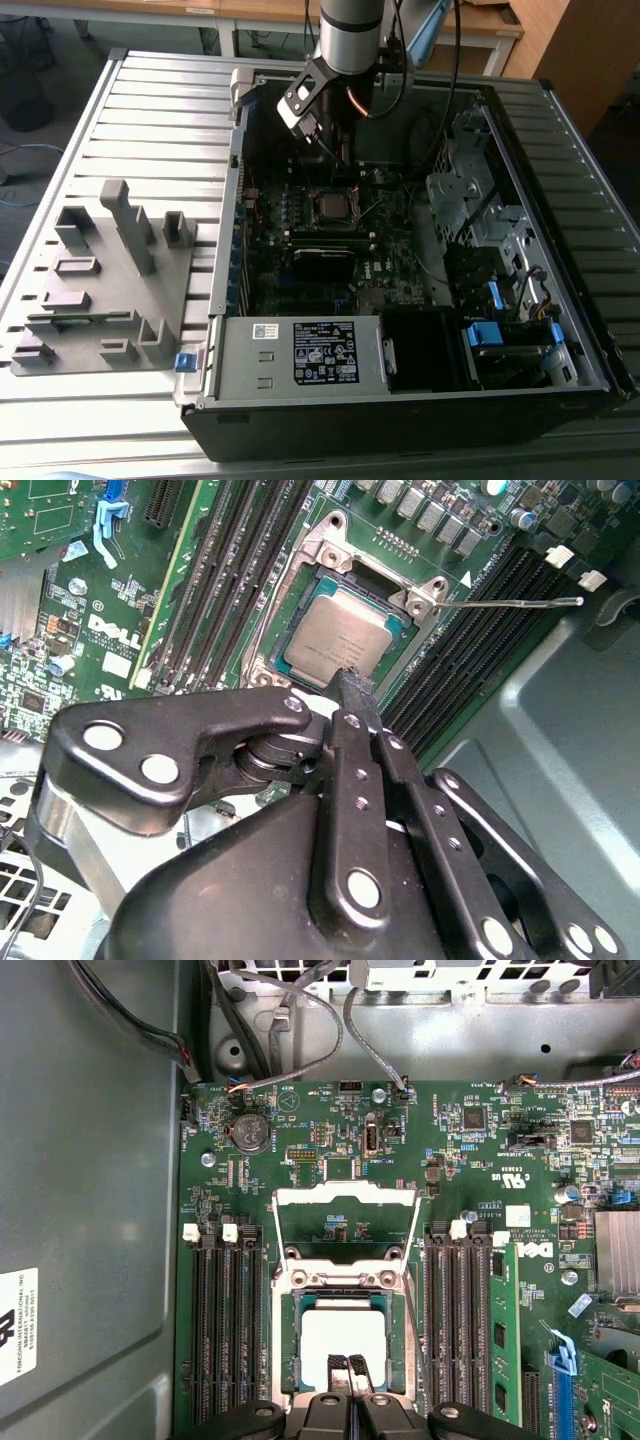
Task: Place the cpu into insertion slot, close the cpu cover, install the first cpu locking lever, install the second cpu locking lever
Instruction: 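Close the cpu cover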
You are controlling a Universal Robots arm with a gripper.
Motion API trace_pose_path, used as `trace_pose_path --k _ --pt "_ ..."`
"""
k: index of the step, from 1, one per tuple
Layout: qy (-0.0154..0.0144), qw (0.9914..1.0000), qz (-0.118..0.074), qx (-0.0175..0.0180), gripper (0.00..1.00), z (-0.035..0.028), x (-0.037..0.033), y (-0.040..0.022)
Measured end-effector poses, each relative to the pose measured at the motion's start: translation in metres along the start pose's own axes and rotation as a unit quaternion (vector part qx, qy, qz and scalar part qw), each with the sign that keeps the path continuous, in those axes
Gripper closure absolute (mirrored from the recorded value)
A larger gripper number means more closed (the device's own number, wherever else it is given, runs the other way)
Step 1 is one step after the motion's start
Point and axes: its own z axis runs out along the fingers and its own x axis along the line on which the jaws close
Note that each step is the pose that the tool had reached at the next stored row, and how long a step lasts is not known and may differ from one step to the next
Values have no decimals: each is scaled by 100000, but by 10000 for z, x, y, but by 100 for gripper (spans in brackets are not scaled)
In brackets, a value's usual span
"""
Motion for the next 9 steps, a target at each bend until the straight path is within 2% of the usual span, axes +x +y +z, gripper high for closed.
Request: trace_pose_path --k 9 --pt "-17 100000 1 10 89 -17 0 1"
